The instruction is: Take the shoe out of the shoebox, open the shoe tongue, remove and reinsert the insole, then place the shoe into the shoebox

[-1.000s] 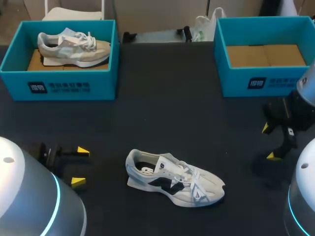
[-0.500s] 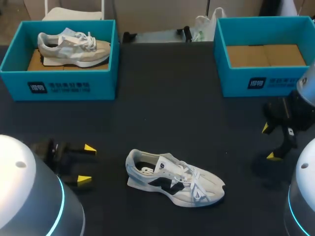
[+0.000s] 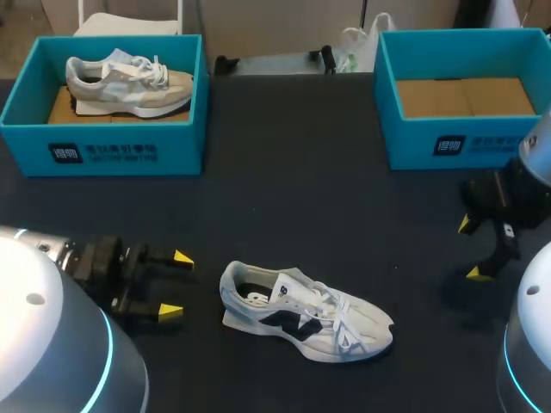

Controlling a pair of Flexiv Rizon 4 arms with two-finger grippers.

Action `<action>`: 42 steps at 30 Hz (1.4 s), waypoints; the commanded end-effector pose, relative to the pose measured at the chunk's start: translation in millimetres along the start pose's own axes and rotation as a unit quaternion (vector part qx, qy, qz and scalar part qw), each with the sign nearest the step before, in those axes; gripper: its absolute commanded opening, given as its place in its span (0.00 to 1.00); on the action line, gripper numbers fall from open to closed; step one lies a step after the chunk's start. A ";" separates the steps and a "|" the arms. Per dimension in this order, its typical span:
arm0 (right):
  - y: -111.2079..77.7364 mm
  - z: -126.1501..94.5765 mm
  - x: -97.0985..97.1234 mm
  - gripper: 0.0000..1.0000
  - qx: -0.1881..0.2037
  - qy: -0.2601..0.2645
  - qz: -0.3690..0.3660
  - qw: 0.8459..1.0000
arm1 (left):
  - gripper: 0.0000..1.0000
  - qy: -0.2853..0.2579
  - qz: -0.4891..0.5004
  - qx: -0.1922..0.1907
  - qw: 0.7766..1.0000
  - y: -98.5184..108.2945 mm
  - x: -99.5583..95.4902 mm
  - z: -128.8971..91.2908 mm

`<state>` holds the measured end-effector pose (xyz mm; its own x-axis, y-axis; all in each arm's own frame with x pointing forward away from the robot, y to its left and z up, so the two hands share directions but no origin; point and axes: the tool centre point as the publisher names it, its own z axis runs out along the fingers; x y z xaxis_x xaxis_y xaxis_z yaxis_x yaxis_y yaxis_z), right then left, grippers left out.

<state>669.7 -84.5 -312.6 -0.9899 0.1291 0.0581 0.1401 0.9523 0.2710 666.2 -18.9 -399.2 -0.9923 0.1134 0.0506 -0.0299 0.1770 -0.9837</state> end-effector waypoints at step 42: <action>0.4 0.6 1.1 1.00 0.002 -0.001 0.001 1.000 | 1.00 0.132 0.002 -0.010 0.991 3.5 -6.2 89.6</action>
<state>669.7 -84.5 -312.6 -0.9899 0.1290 0.0581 0.1400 0.9524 0.2710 661.5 -101.3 -415.5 -0.9279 0.3612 0.0927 -0.0213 0.1968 -0.9802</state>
